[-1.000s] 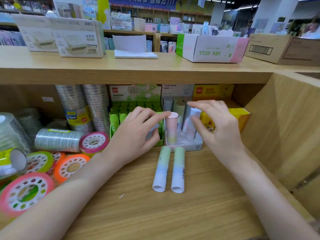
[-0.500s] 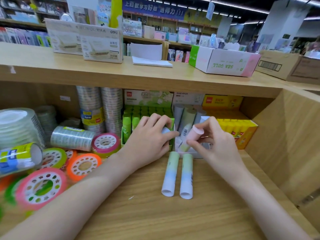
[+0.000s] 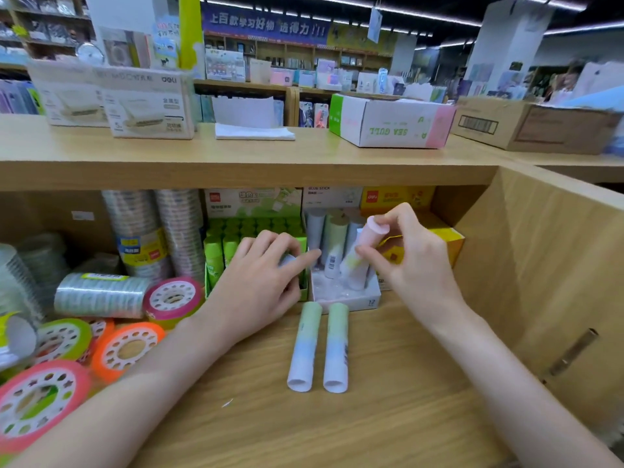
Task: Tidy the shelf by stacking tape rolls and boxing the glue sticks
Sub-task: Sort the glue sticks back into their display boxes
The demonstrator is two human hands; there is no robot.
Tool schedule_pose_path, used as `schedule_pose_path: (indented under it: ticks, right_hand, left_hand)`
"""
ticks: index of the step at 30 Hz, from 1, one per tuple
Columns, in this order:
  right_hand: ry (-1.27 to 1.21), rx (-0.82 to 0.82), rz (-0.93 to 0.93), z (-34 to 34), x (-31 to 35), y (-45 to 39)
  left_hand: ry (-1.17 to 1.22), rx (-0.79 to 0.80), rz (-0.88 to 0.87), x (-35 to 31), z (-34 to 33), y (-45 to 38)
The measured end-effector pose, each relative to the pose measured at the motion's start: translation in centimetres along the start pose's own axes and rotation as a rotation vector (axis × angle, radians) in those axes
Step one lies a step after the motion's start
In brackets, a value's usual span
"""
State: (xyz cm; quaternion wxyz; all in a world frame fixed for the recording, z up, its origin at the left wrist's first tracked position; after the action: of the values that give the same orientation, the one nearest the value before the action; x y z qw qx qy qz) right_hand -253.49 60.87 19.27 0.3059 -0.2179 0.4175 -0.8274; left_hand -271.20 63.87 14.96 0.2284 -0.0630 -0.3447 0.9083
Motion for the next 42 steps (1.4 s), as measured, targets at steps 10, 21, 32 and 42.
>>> schedule_pose_path:
  ticks: [10, 21, 32, 42]
  right_hand:
    - [0.037, 0.026, 0.032, -2.2, -0.2, -2.1]
    - [0.381, 0.146, 0.147, -5.1, -0.2, -2.6]
    - [0.390, 0.091, 0.146, -4.4, -0.2, -2.9]
    - [0.302, 0.066, 0.062, -4.1, 0.2, -2.7]
  left_hand:
    - [0.119, -0.007, 0.074, 0.4, 0.8, -0.3]
    - [0.059, 0.027, 0.034, 0.4, 0.6, 0.0]
    - [0.065, 0.045, 0.032, 0.4, 0.6, -0.1]
    - [0.070, 0.055, 0.035, 0.4, 0.5, -0.1]
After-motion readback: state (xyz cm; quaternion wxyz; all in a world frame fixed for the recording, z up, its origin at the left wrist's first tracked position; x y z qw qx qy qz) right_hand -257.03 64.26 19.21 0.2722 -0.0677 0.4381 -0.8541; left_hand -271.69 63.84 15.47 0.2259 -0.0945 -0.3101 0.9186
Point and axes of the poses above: each hand's wrist, its own y-axis away from the middle knuckle, its own z-axis out of the back of the hand, x = y × z, the point moved 5 cm from there along -y, towards the middle knuckle, and after that the axes turned 14 degrees about z, right-handed, at the moved point
